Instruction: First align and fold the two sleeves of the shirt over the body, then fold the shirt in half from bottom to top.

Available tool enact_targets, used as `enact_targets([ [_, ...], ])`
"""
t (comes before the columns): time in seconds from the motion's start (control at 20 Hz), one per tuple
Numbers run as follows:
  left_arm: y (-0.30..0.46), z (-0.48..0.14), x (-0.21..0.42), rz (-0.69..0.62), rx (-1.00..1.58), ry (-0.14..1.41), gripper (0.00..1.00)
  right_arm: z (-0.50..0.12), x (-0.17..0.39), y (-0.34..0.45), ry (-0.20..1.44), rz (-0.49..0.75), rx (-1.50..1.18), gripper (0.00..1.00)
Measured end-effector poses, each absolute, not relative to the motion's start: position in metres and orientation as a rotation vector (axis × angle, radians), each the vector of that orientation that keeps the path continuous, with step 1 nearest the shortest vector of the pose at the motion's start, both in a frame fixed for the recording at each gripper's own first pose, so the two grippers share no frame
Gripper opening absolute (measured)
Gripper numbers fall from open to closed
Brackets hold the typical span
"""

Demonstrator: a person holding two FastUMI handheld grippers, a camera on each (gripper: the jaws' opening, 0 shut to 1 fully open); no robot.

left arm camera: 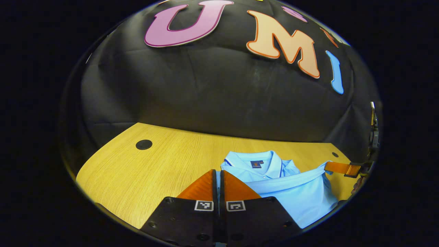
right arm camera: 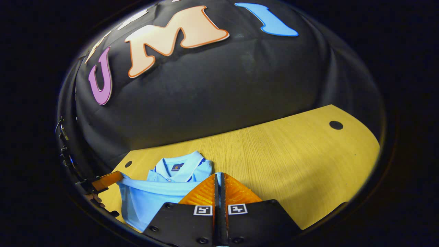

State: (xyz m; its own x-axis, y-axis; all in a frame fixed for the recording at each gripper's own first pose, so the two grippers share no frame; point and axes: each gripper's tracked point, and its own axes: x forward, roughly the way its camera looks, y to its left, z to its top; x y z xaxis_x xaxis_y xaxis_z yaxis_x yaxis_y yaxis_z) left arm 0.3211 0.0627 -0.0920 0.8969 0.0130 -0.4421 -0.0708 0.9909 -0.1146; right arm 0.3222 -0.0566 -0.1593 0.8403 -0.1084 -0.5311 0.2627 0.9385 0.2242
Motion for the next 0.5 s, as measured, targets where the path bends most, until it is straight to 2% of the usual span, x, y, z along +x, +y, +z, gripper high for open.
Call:
enact_targets([
  [0.3, 0.064, -0.103, 0.343, 0.075, -0.075, 0.458, 0.0, -0.175, 0.336, -0.061, 0.527, -0.216, 0.324, 0.03],
  [0.35, 0.066, -0.101, 0.343, 0.084, -0.069, 0.452, 0.03, -0.174, 0.337, -0.064, 0.517, -0.208, 0.315, 0.09],
  [0.4, 0.066, -0.099, 0.343, 0.082, -0.072, 0.45, 0.06, -0.171, 0.334, -0.066, 0.519, -0.203, 0.31, 0.21],
  [0.45, 0.065, -0.095, 0.339, 0.081, -0.084, 0.448, 0.26, -0.171, 0.334, -0.064, 0.522, -0.19, 0.308, 0.34],
  [0.5, 0.067, -0.092, 0.336, 0.089, -0.093, 0.451, 0.47, -0.167, 0.33, -0.06, 0.52, -0.177, 0.307, 0.41],
])
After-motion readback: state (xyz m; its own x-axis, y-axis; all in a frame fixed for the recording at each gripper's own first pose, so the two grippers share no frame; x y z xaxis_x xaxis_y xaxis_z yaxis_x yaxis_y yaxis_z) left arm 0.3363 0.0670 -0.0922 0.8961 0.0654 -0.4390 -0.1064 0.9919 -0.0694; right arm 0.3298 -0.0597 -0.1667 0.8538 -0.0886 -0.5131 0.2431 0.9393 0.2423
